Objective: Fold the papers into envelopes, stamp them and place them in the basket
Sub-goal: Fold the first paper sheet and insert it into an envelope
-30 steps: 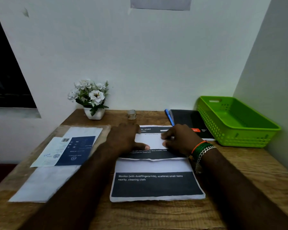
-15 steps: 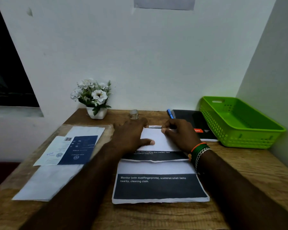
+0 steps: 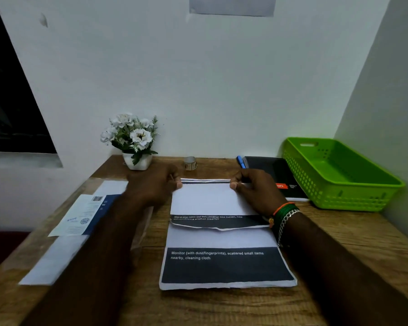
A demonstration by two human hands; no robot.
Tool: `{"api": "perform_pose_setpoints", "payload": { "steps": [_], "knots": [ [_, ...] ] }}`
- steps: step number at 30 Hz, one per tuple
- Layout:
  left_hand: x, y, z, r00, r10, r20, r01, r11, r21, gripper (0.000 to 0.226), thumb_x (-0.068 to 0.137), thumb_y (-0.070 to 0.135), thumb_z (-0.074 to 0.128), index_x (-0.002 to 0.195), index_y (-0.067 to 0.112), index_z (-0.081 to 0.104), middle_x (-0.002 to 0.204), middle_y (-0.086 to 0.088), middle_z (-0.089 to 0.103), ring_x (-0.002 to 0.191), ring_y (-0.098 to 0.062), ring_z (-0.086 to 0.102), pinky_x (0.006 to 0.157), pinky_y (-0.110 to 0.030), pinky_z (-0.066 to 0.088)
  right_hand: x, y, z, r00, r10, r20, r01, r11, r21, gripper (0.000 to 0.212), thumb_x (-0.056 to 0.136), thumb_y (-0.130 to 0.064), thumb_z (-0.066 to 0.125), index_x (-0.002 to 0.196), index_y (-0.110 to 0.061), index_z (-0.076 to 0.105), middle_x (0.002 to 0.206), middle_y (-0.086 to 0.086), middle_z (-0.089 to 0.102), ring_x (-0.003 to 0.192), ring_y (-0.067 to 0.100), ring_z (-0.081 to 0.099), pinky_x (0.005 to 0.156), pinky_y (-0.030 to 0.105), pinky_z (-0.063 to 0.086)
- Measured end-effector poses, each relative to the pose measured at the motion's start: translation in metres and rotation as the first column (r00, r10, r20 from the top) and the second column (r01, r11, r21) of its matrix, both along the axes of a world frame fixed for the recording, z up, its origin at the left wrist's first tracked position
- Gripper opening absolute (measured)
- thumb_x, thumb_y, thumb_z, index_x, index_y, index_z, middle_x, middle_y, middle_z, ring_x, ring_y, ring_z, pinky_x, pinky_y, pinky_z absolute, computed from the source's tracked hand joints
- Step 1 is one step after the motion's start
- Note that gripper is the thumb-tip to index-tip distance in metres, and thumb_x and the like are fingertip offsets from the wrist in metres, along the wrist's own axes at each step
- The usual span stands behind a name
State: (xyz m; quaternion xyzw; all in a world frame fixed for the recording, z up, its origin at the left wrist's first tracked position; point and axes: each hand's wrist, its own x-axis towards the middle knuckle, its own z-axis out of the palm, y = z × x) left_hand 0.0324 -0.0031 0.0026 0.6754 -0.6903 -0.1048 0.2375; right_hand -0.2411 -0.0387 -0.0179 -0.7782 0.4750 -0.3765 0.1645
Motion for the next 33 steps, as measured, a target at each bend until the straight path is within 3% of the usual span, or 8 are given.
{"api": "perform_pose_setpoints", "payload": {
  "steps": [3, 6, 10, 16, 19, 22, 26, 33],
  "knots": [
    [-0.003, -0.001, -0.003, 0.998, -0.029, -0.060, 0.026, 0.998, -0.049, 0.009, 0.090, 0.038, 0.071, 0.084, 0.033, 0.066, 0.084, 0.017, 0.068, 0.087, -0.002, 0.062, 0.082, -0.032, 0.045, 0.000, 0.000, 0.000, 1.000, -0.009, 0.019, 0.008, 1.000, 0.011, 0.010, 0.087, -0.014, 0.073, 0.079, -0.020, 0.071, 0.078, -0.014, 0.068, 0.083, 0.005, 0.062, 0.076, 0.021, 0.041],
    [-0.011, -0.005, -0.007, 0.995, -0.082, -0.058, 0.077, 0.993, -0.085, 0.009, 0.082, 0.044, 0.075, 0.086, 0.042, 0.066, 0.083, 0.022, 0.069, 0.085, 0.002, 0.062, 0.086, -0.040, 0.054, -0.001, 0.001, -0.001, 0.999, -0.006, 0.039, 0.005, 1.000, 0.010, 0.009, 0.087, -0.015, 0.073, 0.079, -0.020, 0.072, 0.078, -0.014, 0.068, 0.082, 0.004, 0.062, 0.078, 0.022, 0.042],
    [-0.009, -0.006, -0.007, 0.994, -0.073, -0.078, 0.064, 0.992, -0.111, 0.010, 0.082, 0.038, 0.078, 0.081, 0.037, 0.067, 0.080, 0.021, 0.069, 0.083, 0.001, 0.063, 0.083, -0.038, 0.055, -0.009, -0.002, 0.002, 0.998, -0.049, 0.045, 0.047, 0.998, 0.051, 0.010, 0.084, -0.017, 0.076, 0.075, -0.018, 0.072, 0.068, -0.016, 0.065, 0.072, -0.001, 0.058, 0.074, 0.022, 0.042],
    [-0.004, -0.007, -0.006, 0.984, -0.096, -0.148, 0.068, 0.981, -0.184, 0.014, 0.087, 0.025, 0.076, 0.079, 0.030, 0.065, 0.088, 0.015, 0.067, 0.083, 0.004, 0.057, 0.074, -0.030, 0.045, -0.033, -0.008, 0.014, 0.993, -0.099, 0.056, 0.093, 0.990, 0.103, 0.007, 0.085, -0.012, 0.075, 0.078, -0.014, 0.073, 0.072, 0.010, 0.073, 0.060, 0.015, 0.062, 0.054, 0.026, 0.051],
    [-0.003, -0.007, -0.001, 0.981, -0.105, -0.165, 0.063, 0.968, -0.242, 0.014, 0.086, 0.024, 0.076, 0.079, 0.030, 0.066, 0.086, 0.014, 0.068, 0.085, -0.001, 0.060, 0.077, -0.033, 0.051, -0.041, -0.007, 0.021, 0.993, -0.105, 0.056, 0.103, 0.994, 0.030, 0.008, 0.085, -0.009, 0.074, 0.079, -0.014, 0.074, 0.075, 0.006, 0.075, 0.070, 0.017, 0.068, 0.062, 0.023, 0.052],
    [-0.003, -0.002, 0.006, 0.974, -0.144, -0.176, 0.089, 0.955, -0.284, 0.015, 0.083, 0.020, 0.081, 0.078, 0.028, 0.069, 0.079, 0.013, 0.069, 0.078, -0.003, 0.064, 0.072, -0.030, 0.053, -0.047, -0.007, 0.027, 0.994, -0.108, 0.026, 0.109, 0.993, -0.039, 0.007, 0.084, -0.011, 0.074, 0.080, -0.016, 0.075, 0.076, 0.001, 0.075, 0.078, 0.019, 0.071, 0.072, 0.035, 0.057],
    [-0.010, 0.007, 0.013, 0.962, -0.188, -0.198, 0.143, 0.965, -0.219, 0.015, 0.075, 0.017, 0.084, 0.073, 0.025, 0.072, 0.074, 0.010, 0.073, 0.068, -0.002, 0.066, 0.065, -0.023, 0.052, -0.052, -0.005, 0.032, 0.998, -0.059, -0.001, 0.059, 0.997, -0.047, 0.007, 0.084, -0.016, 0.073, 0.078, -0.020, 0.074, 0.076, -0.001, 0.074, 0.078, 0.021, 0.071, 0.075, 0.044, 0.058],
    [-0.019, 0.015, 0.012, 0.956, -0.245, -0.160, 0.251, 0.968, 0.022, 0.019, 0.065, 0.023, 0.092, 0.075, 0.024, 0.076, 0.080, 0.009, 0.075, 0.080, -0.009, 0.071, 0.075, -0.034, 0.060, -0.044, 0.012, 0.040, 0.997, 0.044, -0.064, -0.044, 0.999, 0.003, 0.011, 0.075, -0.018, 0.070, 0.066, -0.013, 0.073, 0.065, 0.001, 0.073, 0.065, 0.014, 0.071, 0.065, 0.030, 0.056]
  ]
}}
